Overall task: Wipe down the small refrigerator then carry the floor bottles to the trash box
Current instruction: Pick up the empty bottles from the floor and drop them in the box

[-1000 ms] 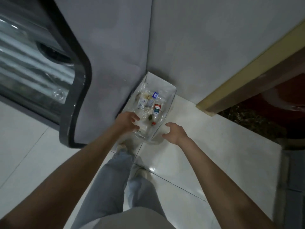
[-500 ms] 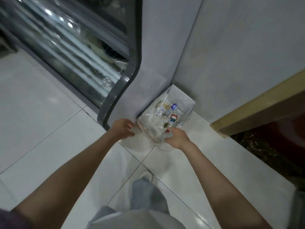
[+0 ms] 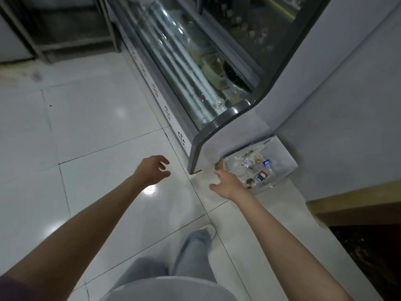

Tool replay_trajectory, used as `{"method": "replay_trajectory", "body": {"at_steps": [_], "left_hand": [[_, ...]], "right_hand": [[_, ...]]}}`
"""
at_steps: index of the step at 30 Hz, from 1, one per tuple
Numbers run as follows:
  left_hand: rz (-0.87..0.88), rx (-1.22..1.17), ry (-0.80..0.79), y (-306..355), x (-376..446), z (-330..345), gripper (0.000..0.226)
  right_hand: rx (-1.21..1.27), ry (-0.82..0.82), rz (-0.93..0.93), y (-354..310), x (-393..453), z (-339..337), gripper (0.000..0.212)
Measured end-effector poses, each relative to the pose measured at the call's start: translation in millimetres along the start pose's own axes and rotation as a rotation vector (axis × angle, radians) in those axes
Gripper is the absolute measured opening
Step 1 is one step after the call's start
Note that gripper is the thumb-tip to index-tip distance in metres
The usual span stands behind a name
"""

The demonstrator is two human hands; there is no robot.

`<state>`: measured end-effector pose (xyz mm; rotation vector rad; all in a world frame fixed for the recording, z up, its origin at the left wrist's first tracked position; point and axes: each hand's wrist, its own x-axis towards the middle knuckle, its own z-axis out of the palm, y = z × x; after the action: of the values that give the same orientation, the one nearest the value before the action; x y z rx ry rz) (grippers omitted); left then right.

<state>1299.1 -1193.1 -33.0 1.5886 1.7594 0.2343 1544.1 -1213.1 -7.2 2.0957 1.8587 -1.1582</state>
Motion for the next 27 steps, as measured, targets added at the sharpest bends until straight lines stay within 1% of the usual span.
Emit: {"method": "replay_trajectory", "body": {"at_steps": [4, 9, 14, 17, 20, 27], "left_hand": [[-0.053, -0.058, 0.086, -44, -33, -36, 0.032], [-0.127, -0.094, 0.204, -101, -66, -81, 0.031], [-0.219, -0.134, 0.271, -143, -84, -117, 0.031], [-0.282, -0.193, 0.329, -160, -82, -136, 0.031], [-0.33, -0.241, 0.349, -172, -73, -152, 0.031], [-0.406, -0.257, 0.4, -198, -29, -210, 0.033]], "right_hand": [[-0.101, -0.023, -0.086, -50, -7, 23, 0.054], [-0.12, -0.07, -0.159, -115, -11, 48, 0.066], [-0.168, -0.097, -0.234, -172, -6, 63, 0.065], [-0.157, -0.122, -0.247, -201, 6, 69, 0.066], [-0.167, -0.147, -0.274, -230, 27, 67, 0.066], [-0.195, -0.193, -0.346, -311, 100, 46, 0.067]]}}
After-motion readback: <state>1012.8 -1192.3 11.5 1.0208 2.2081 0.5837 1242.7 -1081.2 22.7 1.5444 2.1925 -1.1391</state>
